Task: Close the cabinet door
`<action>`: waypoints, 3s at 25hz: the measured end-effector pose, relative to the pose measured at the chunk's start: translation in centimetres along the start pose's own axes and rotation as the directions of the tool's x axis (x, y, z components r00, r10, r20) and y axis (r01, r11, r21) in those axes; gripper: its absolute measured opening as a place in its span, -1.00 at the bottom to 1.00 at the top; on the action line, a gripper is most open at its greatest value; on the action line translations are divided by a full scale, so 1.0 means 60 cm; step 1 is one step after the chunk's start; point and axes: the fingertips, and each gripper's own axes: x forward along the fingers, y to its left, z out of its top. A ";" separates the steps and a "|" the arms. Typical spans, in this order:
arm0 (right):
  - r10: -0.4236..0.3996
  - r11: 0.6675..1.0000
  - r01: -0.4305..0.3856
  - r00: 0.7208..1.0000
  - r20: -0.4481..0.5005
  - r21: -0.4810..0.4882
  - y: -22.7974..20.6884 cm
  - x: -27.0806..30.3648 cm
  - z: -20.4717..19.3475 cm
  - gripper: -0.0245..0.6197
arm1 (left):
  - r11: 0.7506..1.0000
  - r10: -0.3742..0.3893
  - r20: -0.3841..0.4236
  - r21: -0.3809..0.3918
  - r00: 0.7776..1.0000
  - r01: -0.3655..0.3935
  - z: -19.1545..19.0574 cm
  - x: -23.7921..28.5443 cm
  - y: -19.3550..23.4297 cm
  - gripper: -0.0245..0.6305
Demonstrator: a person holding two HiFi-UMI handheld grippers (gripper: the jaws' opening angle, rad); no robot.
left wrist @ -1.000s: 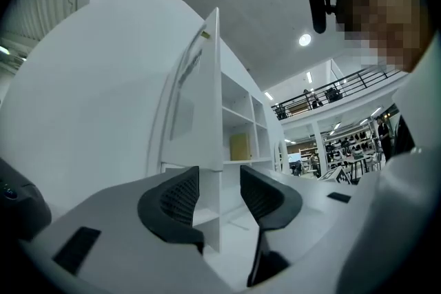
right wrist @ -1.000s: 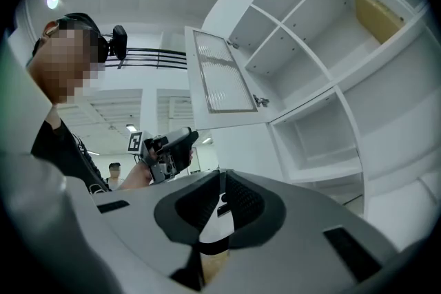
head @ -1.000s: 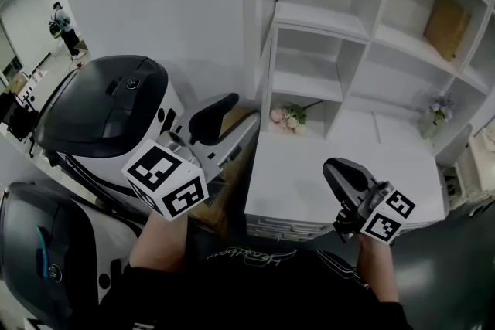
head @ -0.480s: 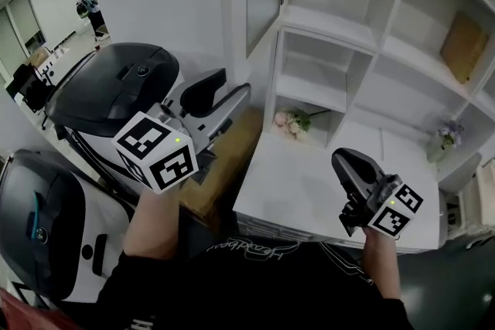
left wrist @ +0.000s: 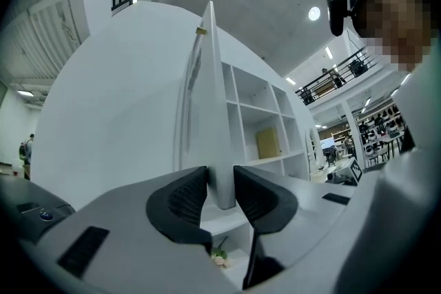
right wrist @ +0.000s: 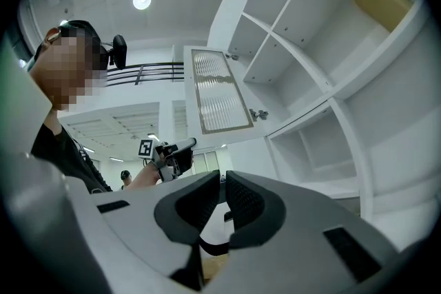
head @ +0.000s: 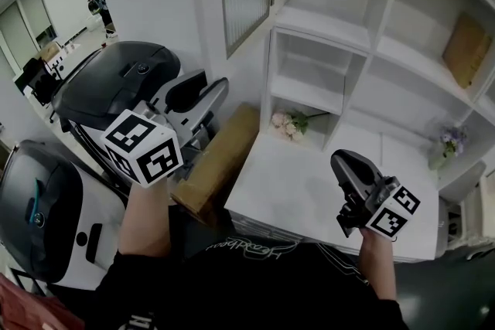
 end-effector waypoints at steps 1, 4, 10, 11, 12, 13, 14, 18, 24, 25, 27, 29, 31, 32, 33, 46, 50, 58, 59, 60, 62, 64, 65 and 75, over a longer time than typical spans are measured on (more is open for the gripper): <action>0.003 1.000 -0.003 1.000 0.003 0.006 -0.003 -0.004 0.000 -0.76 | 1.000 0.003 0.000 -0.001 1.000 -0.003 0.000 0.001 -0.001 -0.55; 0.012 1.000 -0.012 1.000 0.005 0.025 -0.014 -0.018 -0.003 -0.75 | 0.999 0.026 -0.008 -0.023 1.000 -0.026 -0.001 0.005 -0.009 -0.55; 0.054 0.998 -0.054 0.999 0.008 0.043 -0.026 -0.027 -0.004 -0.75 | 0.997 0.074 -0.021 0.011 0.997 -0.074 -0.003 0.017 -0.031 -0.56; 0.061 0.997 -0.061 0.998 0.006 0.042 -0.028 -0.030 -0.003 -0.75 | 0.997 0.078 -0.021 0.015 0.997 -0.077 -0.004 0.021 -0.036 -0.56; 0.067 0.997 -0.067 0.998 0.005 0.040 -0.030 -0.033 0.000 -0.75 | 0.997 0.078 -0.017 0.017 0.997 -0.077 -0.005 0.025 -0.042 -0.56; 0.072 0.997 -0.072 0.997 0.004 0.038 -0.032 -0.037 0.002 -0.75 | 0.997 0.077 -0.012 0.017 0.997 -0.077 -0.006 0.029 -0.049 -0.55; 0.076 0.996 -0.076 0.997 0.004 0.035 -0.035 -0.041 0.005 -0.75 | 0.997 0.077 -0.008 0.017 0.997 -0.077 -0.006 0.032 -0.056 -0.54; 0.088 0.996 -0.088 0.996 0.001 0.026 -0.047 -0.062 0.014 -0.76 | 0.995 0.093 -0.004 0.030 0.996 -0.093 -0.008 0.049 -0.083 -0.49; 0.109 0.994 -0.109 0.994 -0.010 0.018 -0.062 -0.104 0.026 -0.75 | 0.991 0.126 0.001 0.041 0.992 -0.126 -0.012 0.078 -0.124 -0.47; 0.115 0.993 -0.114 0.993 -0.008 0.017 -0.064 -0.112 0.028 -0.75 | 0.991 0.127 0.005 0.043 0.992 -0.127 -0.013 0.084 -0.130 -0.47; 0.123 0.992 -0.123 0.992 0.000 0.017 -0.067 -0.128 0.034 -0.75 | 0.990 0.134 0.011 0.041 0.991 -0.134 -0.014 0.095 -0.142 -0.46; 0.123 0.992 -0.123 0.992 0.006 0.017 -0.071 -0.145 0.040 -0.75 | 0.989 0.144 0.014 0.042 0.990 -0.144 -0.015 0.106 -0.153 -0.44; 0.120 0.993 -0.120 0.993 0.012 0.017 -0.075 -0.163 0.044 -0.75 | 0.987 0.154 0.014 0.045 0.988 -0.154 -0.017 0.116 -0.164 -0.43; 0.119 0.993 -0.119 0.993 0.016 0.017 -0.076 -0.171 0.047 -0.75 | 0.986 0.158 0.015 0.045 0.987 -0.158 -0.017 0.122 -0.169 -0.43; 0.119 0.993 -0.119 0.993 0.021 0.016 -0.078 -0.179 0.050 -0.75 | 0.986 0.161 0.016 0.047 0.987 -0.161 -0.017 0.128 -0.174 -0.43; 0.071 0.997 -0.070 0.995 0.075 -0.014 -0.090 -0.270 0.081 -0.75 | 0.966 0.226 0.002 0.126 0.974 -0.225 -0.030 0.214 -0.231 -0.37; 0.056 0.998 -0.054 0.995 0.081 -0.031 -0.089 -0.290 0.089 -0.75 | 0.966 0.228 0.000 0.127 0.974 -0.226 -0.035 0.245 -0.246 -0.37; 0.006 0.999 -0.001 0.995 0.099 -0.052 -0.103 -0.331 0.111 -0.75 | 0.957 0.245 0.012 0.157 0.969 -0.244 -0.045 0.316 -0.266 -0.37; -0.001 0.999 0.006 0.995 0.102 -0.052 -0.106 -0.336 0.113 -0.76 | 0.956 0.245 0.008 0.164 0.970 -0.243 -0.047 0.326 -0.268 -0.37; -0.006 0.999 0.012 0.995 0.104 -0.052 -0.109 -0.340 0.115 -0.75 | 0.955 0.245 0.006 0.170 0.969 -0.243 -0.048 0.335 -0.270 -0.36; -0.017 0.998 0.023 0.994 0.110 -0.055 -0.116 -0.347 0.120 -0.75 | 0.953 0.249 0.008 0.178 0.968 -0.246 -0.049 0.350 -0.271 -0.36; -0.028 0.998 0.035 0.993 0.117 -0.055 -0.123 -0.355 0.124 -0.76 | 0.951 0.253 0.010 0.183 0.967 -0.251 -0.051 0.365 -0.273 -0.35; -0.036 0.998 0.042 0.992 0.121 -0.054 -0.127 -0.359 0.126 -0.75 | 0.951 0.252 0.009 0.182 0.968 -0.249 -0.053 0.372 -0.274 -0.35; -0.113 0.992 0.119 0.984 0.137 -0.040 -0.187 -0.379 0.133 -0.75 | 0.959 0.217 -0.020 0.188 0.976 -0.210 -0.066 0.462 -0.275 -0.36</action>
